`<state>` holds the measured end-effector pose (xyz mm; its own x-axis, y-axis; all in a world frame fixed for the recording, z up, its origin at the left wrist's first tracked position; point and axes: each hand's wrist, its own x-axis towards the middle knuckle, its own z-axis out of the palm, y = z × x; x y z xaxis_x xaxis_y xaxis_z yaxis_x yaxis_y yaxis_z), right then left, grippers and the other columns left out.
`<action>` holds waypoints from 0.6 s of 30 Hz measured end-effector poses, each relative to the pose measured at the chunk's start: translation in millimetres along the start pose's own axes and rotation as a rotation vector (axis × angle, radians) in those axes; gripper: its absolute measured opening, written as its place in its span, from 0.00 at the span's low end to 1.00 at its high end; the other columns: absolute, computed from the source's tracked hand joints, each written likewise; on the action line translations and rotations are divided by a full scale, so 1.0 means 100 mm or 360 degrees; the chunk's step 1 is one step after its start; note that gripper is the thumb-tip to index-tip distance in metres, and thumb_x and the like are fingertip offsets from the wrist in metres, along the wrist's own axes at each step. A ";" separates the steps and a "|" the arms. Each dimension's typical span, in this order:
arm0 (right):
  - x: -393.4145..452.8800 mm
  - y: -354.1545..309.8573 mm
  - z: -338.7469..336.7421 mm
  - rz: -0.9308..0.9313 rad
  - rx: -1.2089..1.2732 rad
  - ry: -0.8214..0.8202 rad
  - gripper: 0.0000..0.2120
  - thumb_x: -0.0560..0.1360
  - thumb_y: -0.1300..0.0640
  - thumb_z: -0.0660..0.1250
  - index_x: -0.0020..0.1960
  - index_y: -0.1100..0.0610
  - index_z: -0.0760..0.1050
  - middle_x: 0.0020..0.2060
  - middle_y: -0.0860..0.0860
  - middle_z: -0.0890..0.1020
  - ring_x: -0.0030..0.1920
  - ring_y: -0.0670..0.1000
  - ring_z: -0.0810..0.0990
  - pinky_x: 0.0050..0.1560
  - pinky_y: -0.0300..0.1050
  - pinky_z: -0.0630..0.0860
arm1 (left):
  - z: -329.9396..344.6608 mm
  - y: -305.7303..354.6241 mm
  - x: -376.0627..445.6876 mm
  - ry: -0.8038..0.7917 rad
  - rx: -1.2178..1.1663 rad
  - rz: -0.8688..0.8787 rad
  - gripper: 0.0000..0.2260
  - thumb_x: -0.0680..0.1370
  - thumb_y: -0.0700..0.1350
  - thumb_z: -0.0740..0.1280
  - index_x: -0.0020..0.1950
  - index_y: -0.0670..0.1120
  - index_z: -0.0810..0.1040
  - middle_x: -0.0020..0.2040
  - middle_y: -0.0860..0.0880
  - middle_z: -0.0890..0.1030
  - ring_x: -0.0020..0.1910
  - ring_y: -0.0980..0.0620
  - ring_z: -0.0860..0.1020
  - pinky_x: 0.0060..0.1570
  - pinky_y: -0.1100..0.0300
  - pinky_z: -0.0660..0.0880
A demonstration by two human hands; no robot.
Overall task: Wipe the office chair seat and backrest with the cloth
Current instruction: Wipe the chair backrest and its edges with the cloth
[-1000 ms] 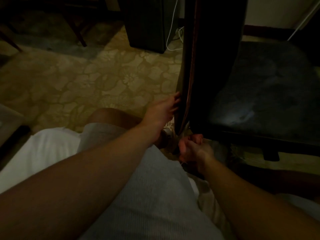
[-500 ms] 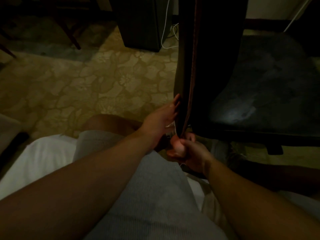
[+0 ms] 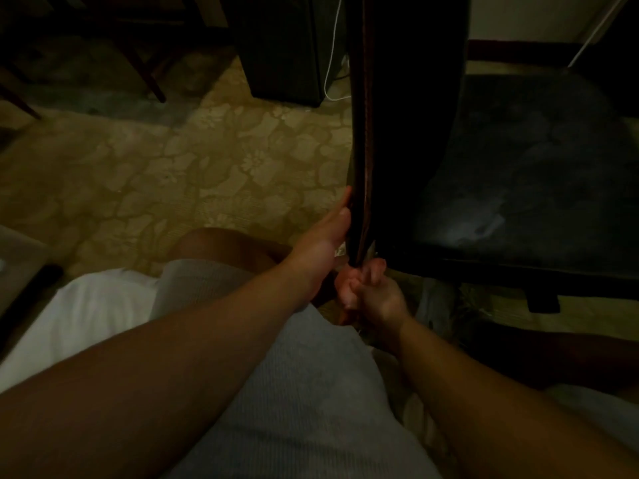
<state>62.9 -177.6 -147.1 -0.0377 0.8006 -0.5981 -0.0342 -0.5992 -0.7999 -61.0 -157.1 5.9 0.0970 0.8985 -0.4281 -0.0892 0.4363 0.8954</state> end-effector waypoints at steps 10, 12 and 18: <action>0.13 0.04 -0.07 0.0336 0.0068 0.0148 0.09 0.79 0.57 0.75 0.58 0.58 0.84 0.43 0.59 0.87 0.38 0.59 0.85 0.35 0.52 0.82 | -0.04 -0.09 0.05 -0.0069 0.0105 -0.0044 0.19 0.88 0.55 0.55 0.80 0.64 0.66 0.68 0.65 0.78 0.73 0.58 0.74 0.62 0.50 0.77; 0.07 -0.02 -0.14 0.0310 0.0068 0.0037 0.10 0.78 0.58 0.77 0.58 0.58 0.85 0.43 0.60 0.88 0.40 0.60 0.86 0.38 0.54 0.84 | -0.03 -0.13 0.06 -0.0071 0.0141 -0.0067 0.18 0.88 0.54 0.57 0.77 0.67 0.68 0.66 0.67 0.79 0.72 0.58 0.75 0.64 0.50 0.76; 0.01 -0.10 -0.30 0.0473 0.0191 -0.0017 0.05 0.83 0.61 0.68 0.58 0.54 0.77 0.50 0.59 0.85 0.43 0.60 0.85 0.38 0.54 0.81 | -0.01 -0.08 -0.06 -0.0166 0.0112 0.0056 0.21 0.87 0.57 0.57 0.81 0.61 0.65 0.74 0.60 0.72 0.73 0.57 0.71 0.64 0.51 0.73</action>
<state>93.2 -170.2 -141.4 -0.0742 0.5906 -0.8035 -0.1375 -0.8041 -0.5783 -61.7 -165.7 0.6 0.1981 0.9015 -0.3848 -0.0250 0.3971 0.9175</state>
